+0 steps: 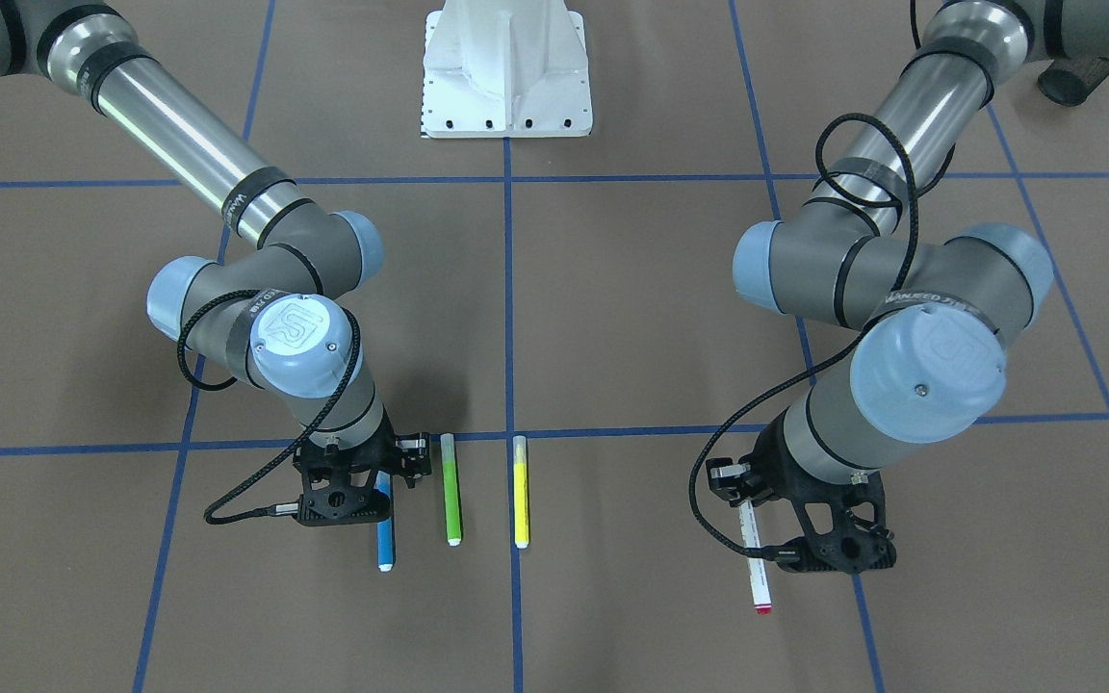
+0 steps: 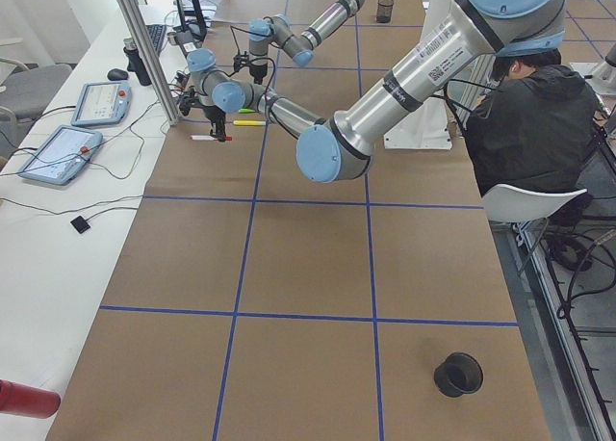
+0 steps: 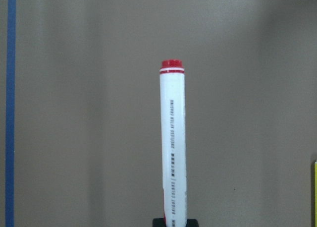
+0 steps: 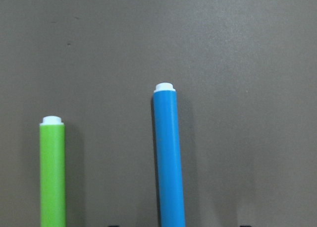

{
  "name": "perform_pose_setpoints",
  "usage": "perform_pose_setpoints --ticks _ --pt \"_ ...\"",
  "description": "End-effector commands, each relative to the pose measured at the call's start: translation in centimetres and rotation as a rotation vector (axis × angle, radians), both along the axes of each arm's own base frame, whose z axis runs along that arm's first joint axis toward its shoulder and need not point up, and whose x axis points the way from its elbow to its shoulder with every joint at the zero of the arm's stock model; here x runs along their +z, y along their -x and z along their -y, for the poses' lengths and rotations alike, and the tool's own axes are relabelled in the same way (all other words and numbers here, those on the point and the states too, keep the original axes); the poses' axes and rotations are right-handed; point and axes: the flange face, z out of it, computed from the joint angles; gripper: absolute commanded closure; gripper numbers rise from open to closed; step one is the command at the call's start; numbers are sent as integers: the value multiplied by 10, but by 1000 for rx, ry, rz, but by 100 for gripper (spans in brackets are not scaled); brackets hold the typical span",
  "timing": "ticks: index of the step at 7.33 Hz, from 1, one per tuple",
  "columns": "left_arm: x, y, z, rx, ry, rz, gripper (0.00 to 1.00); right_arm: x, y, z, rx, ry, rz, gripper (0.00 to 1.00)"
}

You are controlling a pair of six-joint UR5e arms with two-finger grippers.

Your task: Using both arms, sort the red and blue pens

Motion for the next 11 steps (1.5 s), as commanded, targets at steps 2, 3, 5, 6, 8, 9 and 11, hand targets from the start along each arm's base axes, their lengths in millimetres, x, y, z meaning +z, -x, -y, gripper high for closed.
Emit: perform_pose_setpoints --ticks 2,3,5,6,8,9,11 --pt "1 1 0 0 0 0 100 1 0 0 3 7 -4 50" --pt "1 1 0 0 0 0 100 2 0 0 2 8 -6 61" --pt "0 1 0 0 -3 -2 100 2 1 -1 -1 7 -6 86" --pt "-1 1 -1 0 -3 -2 100 2 1 -1 -3 5 -7 100" --pt "-1 4 1 -4 -3 -2 100 -17 -12 4 -2 -9 18 100" --pt "-1 7 2 -6 -2 -3 100 -38 -32 6 8 8 -1 100" --pt "25 34 -4 -22 -7 4 100 -51 -69 4 -44 9 -81 100"
